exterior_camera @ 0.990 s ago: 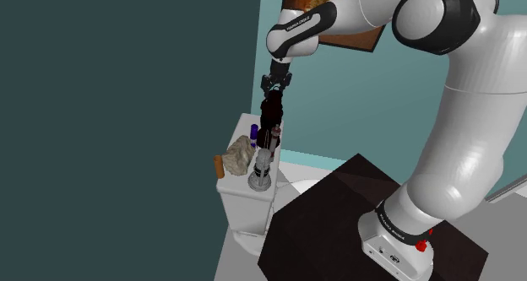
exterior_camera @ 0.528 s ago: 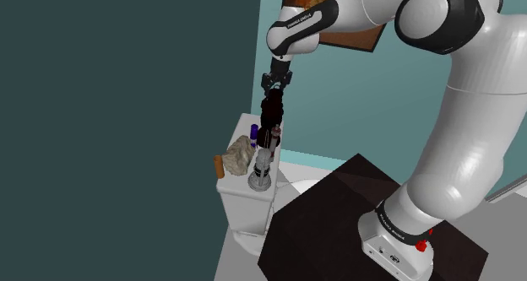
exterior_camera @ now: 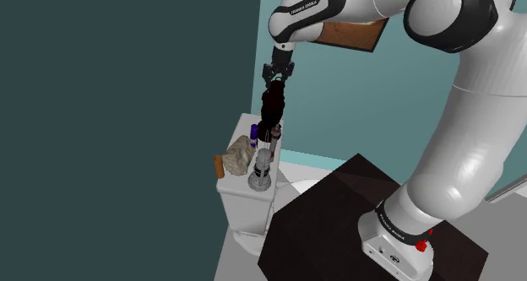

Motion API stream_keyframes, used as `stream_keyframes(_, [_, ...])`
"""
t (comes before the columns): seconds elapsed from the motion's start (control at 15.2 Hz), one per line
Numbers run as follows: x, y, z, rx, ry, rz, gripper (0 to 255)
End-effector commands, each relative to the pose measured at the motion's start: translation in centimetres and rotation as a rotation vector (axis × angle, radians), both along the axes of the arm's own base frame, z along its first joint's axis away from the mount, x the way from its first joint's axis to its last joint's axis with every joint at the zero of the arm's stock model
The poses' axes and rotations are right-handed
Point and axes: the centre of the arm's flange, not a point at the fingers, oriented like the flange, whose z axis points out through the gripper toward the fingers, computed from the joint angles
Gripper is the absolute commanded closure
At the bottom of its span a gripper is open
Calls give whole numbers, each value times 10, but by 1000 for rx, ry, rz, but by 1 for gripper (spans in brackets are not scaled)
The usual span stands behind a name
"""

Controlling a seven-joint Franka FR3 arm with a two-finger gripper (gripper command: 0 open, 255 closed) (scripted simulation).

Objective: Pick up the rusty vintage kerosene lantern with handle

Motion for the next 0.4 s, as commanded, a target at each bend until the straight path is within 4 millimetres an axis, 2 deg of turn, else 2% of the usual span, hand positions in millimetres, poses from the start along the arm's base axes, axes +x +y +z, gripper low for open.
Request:
stream_keyframes(0.0, [-1, 1, 13, 0, -3, 0, 255])
stream_keyframes(0.2, [-1, 1, 29, 0, -3, 0, 255])
stream_keyframes(0.33, [-1, 1, 30, 0, -3, 0, 255])
